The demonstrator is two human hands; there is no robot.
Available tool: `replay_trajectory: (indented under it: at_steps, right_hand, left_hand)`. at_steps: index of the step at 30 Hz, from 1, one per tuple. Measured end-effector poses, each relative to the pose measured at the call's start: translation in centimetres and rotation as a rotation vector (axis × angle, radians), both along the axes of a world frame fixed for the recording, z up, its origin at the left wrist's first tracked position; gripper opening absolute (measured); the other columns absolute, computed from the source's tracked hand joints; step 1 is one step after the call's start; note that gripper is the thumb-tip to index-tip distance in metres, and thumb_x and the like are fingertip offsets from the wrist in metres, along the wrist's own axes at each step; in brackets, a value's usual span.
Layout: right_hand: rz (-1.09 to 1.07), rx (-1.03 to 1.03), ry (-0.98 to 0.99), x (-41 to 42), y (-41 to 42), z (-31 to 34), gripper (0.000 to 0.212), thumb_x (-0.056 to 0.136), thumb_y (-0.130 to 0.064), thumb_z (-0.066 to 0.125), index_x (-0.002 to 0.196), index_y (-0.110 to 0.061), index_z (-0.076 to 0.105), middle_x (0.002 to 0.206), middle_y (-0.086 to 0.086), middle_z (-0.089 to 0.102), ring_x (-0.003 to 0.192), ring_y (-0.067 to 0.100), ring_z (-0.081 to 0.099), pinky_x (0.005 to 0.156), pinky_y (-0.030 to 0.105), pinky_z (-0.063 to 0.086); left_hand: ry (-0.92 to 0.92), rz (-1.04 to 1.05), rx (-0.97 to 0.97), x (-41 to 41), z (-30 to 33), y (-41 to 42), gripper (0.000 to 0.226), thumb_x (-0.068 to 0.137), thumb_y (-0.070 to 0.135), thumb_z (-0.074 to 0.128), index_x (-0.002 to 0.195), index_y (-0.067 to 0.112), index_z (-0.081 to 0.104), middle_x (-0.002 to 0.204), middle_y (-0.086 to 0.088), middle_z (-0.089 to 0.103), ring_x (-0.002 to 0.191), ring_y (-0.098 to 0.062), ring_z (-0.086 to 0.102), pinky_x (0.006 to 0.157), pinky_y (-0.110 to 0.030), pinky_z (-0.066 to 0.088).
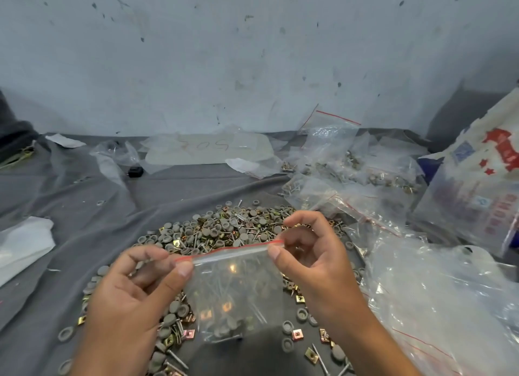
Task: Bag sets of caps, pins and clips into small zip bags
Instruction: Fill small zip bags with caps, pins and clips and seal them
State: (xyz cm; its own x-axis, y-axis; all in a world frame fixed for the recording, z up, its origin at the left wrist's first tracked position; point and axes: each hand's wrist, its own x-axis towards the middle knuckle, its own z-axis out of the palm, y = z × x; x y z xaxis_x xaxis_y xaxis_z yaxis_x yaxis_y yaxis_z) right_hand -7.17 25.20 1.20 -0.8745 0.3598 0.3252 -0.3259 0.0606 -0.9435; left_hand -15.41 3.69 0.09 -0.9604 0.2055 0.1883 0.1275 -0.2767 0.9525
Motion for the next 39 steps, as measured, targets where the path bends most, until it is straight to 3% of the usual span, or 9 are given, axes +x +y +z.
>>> replay_trajectory:
  at_steps: [4,9,14,17,21,25,30,34,39]
  right_hand:
    - [0.042,0.009,-0.026,0.0,-0.4,-0.3,0.03,0.078,-0.04,0.075,0.106,-0.041,0.064,0.095,-0.008,0.07,0.086,0.007,0.067,0.074,0.02,0.054]
    - [0.072,0.022,-0.061,-0.4,-1.2,-0.7,0.033,0.078,-0.039,0.083,0.106,-0.044,0.066,0.099,-0.005,0.074,0.088,0.011,0.071,0.074,0.02,0.056]
    - [0.089,0.031,-0.055,-0.2,-1.1,-0.6,0.03,0.08,-0.035,0.08,0.107,-0.041,0.069,0.099,-0.002,0.075,0.088,0.015,0.073,0.069,0.022,0.058]
    - [0.112,0.032,-0.057,-0.1,-1.6,-0.3,0.022,0.077,-0.036,0.076,0.098,-0.034,0.073,0.094,-0.004,0.076,0.077,0.006,0.071,0.059,0.015,0.053]
    - [0.129,0.049,-0.034,-0.3,-1.7,-0.3,0.015,0.08,-0.033,0.073,0.094,-0.03,0.075,0.081,-0.009,0.075,0.067,-0.004,0.065,0.054,0.008,0.046]
    - [0.147,0.089,-0.026,-0.6,-1.4,-0.8,0.008,0.083,-0.037,0.071,0.09,-0.033,0.074,0.071,-0.013,0.064,0.062,0.002,0.052,0.053,0.009,0.038]
    - [0.154,0.119,0.004,-0.3,-1.1,-0.9,0.005,0.089,-0.03,0.07,0.09,-0.025,0.071,0.066,-0.017,0.061,0.055,-0.003,0.048,0.051,0.006,0.035]
    - [0.151,0.079,-0.002,-0.2,-1.0,-0.9,0.001,0.088,-0.029,0.073,0.088,-0.029,0.073,0.071,-0.017,0.066,0.062,-0.002,0.053,0.056,0.009,0.04]
    - [0.179,0.036,-0.008,-0.1,-1.0,-1.0,0.003,0.088,-0.03,0.073,0.089,-0.028,0.072,0.071,-0.015,0.065,0.062,-0.003,0.053,0.057,0.01,0.041]
  left_hand:
    - [-0.005,-0.031,0.0,-0.1,0.0,0.0,0.053,0.04,0.05,0.098,0.075,0.029,0.063,0.094,-0.018,0.076,0.084,-0.024,0.075,0.069,-0.022,0.058]
    - [0.01,-0.001,0.004,0.1,-0.1,0.5,0.052,0.045,0.056,0.095,0.083,0.033,0.067,0.094,-0.012,0.076,0.086,-0.022,0.074,0.068,-0.021,0.057]
    - [0.014,-0.063,-0.025,1.0,0.5,1.1,0.042,0.064,0.036,0.092,0.097,0.033,0.066,0.095,-0.011,0.076,0.087,-0.021,0.074,0.069,-0.022,0.057]
    - [0.015,-0.074,-0.056,1.6,1.2,1.2,0.037,0.074,0.027,0.085,0.103,0.028,0.062,0.096,-0.01,0.076,0.087,-0.02,0.073,0.07,-0.023,0.057]
    - [0.027,-0.048,-0.095,1.9,1.4,1.3,0.036,0.079,0.017,0.078,0.109,0.019,0.058,0.093,-0.006,0.076,0.085,-0.015,0.07,0.075,-0.023,0.055]
    - [0.052,-0.075,-0.092,2.0,1.2,1.3,0.032,0.083,0.009,0.074,0.108,0.017,0.056,0.089,-0.001,0.075,0.083,-0.01,0.069,0.074,-0.021,0.054]
    - [0.074,-0.129,-0.067,2.0,1.3,1.2,0.031,0.083,0.006,0.073,0.105,0.017,0.054,0.087,0.0,0.074,0.082,-0.01,0.069,0.076,-0.022,0.054]
    - [0.065,-0.147,-0.035,2.0,1.4,1.5,0.035,0.082,0.006,0.073,0.109,0.016,0.053,0.087,0.0,0.075,0.081,-0.01,0.069,0.075,-0.022,0.054]
    - [0.07,-0.135,-0.07,2.3,1.8,1.9,0.05,0.072,0.018,0.081,0.113,0.017,0.054,0.092,-0.001,0.077,0.083,-0.01,0.072,0.071,-0.018,0.055]
